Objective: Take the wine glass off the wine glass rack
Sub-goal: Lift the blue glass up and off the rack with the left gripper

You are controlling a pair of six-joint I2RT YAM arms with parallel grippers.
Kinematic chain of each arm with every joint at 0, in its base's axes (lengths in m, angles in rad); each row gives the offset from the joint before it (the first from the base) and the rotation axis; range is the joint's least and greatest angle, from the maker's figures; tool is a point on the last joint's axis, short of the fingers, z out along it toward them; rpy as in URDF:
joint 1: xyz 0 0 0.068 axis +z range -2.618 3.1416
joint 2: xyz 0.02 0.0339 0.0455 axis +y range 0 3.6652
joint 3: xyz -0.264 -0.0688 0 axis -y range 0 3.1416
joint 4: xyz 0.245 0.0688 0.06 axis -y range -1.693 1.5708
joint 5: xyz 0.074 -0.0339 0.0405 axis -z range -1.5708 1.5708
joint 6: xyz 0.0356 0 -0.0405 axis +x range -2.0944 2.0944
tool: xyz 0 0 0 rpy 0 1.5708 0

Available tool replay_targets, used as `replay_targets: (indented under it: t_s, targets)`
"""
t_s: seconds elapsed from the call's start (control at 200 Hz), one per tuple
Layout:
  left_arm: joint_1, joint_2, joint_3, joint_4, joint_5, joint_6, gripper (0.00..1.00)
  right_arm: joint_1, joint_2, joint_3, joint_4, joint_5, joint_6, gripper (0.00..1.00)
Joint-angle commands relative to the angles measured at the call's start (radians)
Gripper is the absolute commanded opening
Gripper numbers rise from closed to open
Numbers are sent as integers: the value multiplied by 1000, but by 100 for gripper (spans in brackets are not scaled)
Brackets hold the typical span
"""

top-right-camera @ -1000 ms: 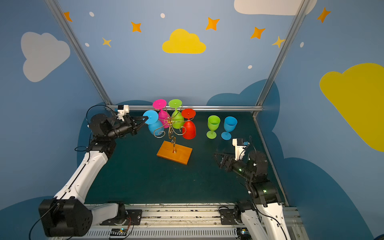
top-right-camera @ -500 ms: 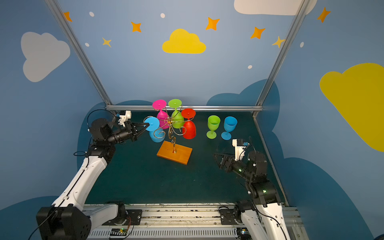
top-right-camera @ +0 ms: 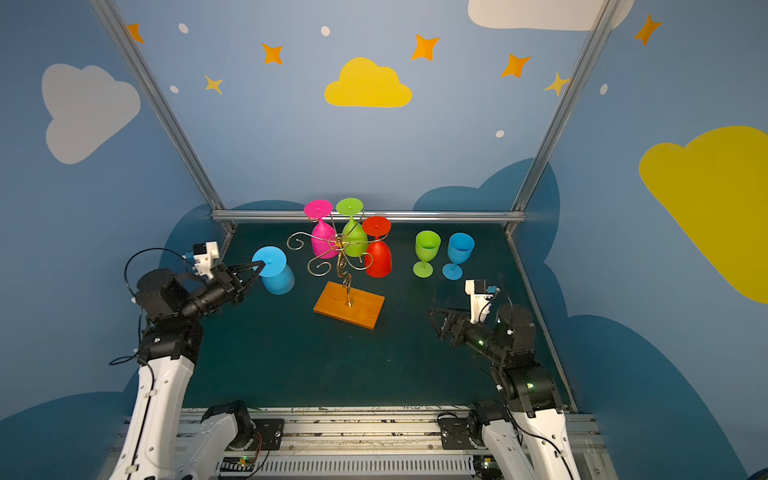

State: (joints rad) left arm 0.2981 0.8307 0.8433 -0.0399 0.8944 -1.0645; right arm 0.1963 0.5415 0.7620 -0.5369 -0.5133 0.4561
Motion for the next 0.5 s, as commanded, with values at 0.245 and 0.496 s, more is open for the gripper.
replay_targets:
  t_s: [0.245,0.496]
  targets:
    - [143,68,277,206,69,-172,3,5,50,84,20,-11,-35,78]
    - [144,140,491,335,102,-302,3,8,95,196,73,-10,-54,78]
